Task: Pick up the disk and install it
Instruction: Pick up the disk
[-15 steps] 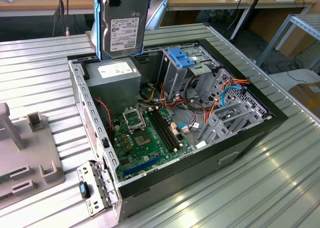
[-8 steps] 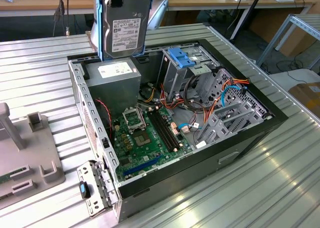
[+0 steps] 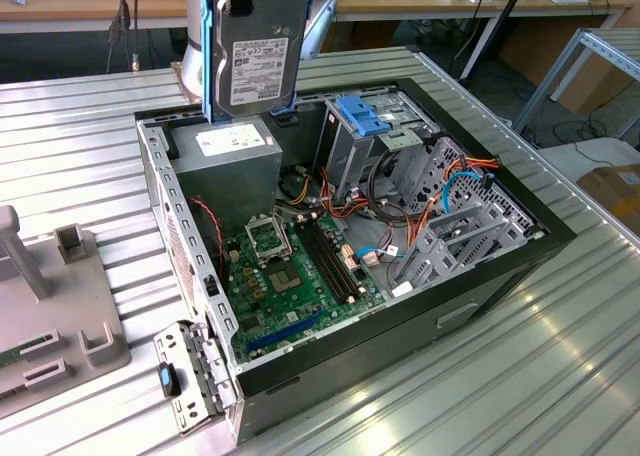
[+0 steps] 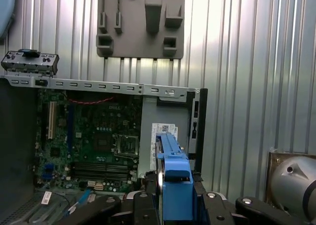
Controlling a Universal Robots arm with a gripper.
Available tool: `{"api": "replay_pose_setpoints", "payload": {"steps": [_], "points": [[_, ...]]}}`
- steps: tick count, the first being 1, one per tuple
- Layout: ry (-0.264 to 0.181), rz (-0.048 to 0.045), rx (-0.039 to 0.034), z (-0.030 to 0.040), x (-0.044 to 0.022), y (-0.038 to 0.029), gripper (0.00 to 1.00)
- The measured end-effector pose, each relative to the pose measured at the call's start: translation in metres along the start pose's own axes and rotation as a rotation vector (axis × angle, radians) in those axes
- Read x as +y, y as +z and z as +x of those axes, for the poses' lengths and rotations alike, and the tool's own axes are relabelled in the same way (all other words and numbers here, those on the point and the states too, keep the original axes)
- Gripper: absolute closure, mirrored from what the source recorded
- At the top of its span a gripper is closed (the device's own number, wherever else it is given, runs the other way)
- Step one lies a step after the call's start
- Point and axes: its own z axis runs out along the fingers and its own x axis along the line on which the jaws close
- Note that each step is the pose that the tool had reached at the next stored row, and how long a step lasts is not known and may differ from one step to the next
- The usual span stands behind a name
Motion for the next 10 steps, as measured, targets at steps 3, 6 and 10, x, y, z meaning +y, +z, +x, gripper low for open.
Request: {"api": "replay_pose_setpoints", "payload": {"steps": [3,6,10], "points": [[0.0,0.0,0.0,0.0156,-0.002,-0.0004,0.64],[0.0,-0.0001,0.0001,0.0239,-0.0016,-0.0006,0.64],[0.0,-0.0001,0.0,0.0369,-0.0013,-0.0008,0.64]]}}
